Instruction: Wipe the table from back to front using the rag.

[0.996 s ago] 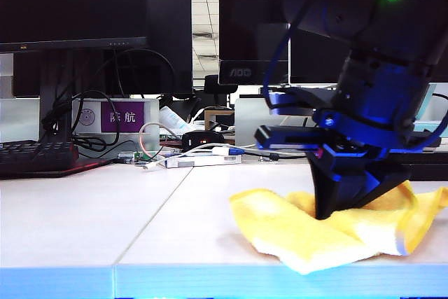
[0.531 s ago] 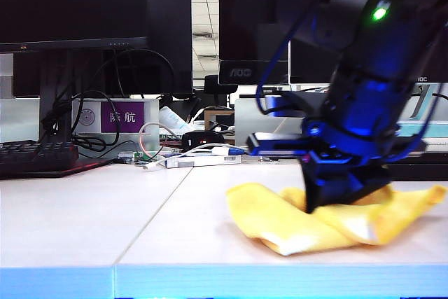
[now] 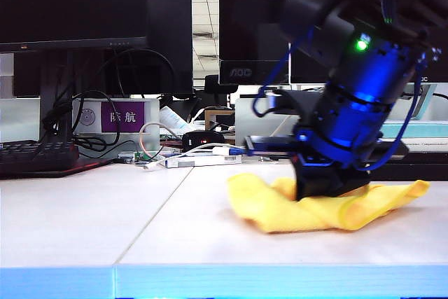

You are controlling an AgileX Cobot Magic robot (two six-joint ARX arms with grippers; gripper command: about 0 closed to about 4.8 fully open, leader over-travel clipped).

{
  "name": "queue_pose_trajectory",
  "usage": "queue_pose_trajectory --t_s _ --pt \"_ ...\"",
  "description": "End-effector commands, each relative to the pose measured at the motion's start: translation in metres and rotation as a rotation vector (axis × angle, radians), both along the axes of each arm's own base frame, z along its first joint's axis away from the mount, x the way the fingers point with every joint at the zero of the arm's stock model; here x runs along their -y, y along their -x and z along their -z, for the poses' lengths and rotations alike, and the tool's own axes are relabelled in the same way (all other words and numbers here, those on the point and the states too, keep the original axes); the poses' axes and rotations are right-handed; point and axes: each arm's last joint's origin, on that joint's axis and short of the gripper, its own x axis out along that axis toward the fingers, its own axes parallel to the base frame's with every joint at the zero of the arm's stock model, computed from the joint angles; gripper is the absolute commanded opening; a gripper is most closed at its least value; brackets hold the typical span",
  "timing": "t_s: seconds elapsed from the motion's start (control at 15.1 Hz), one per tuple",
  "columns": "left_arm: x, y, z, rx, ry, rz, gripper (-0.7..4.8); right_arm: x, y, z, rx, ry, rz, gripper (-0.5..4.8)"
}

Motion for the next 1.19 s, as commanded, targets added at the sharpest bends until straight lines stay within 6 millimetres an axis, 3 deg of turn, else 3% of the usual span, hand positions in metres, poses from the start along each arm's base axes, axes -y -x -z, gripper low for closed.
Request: queue_pose_trajectory --t_s 0.07,0.27,0.53,1.19 --pt "0.000 0.001 -0.003 0.014 0.014 0.007 -0.05 0.014 -0.014 0.002 0.032 0.017 0.051 -0.06" --pt "0.000 0.001 -0.003 0.014 0.014 0.007 -0.05 0.028 -0.028 0.002 0.070 -0.002 0.099 -0.06" --pt "0.000 0.001 -0.003 0.009 0.010 0.007 -0.06 0.031 -0.044 0.006 0.105 0.000 0.072 -0.06" --pt "-0.001 0.001 0.002 -0.080 0.021 -0.035 -0.06 0.001 -0.100 0.004 0.148 0.021 0.018 -0.06"
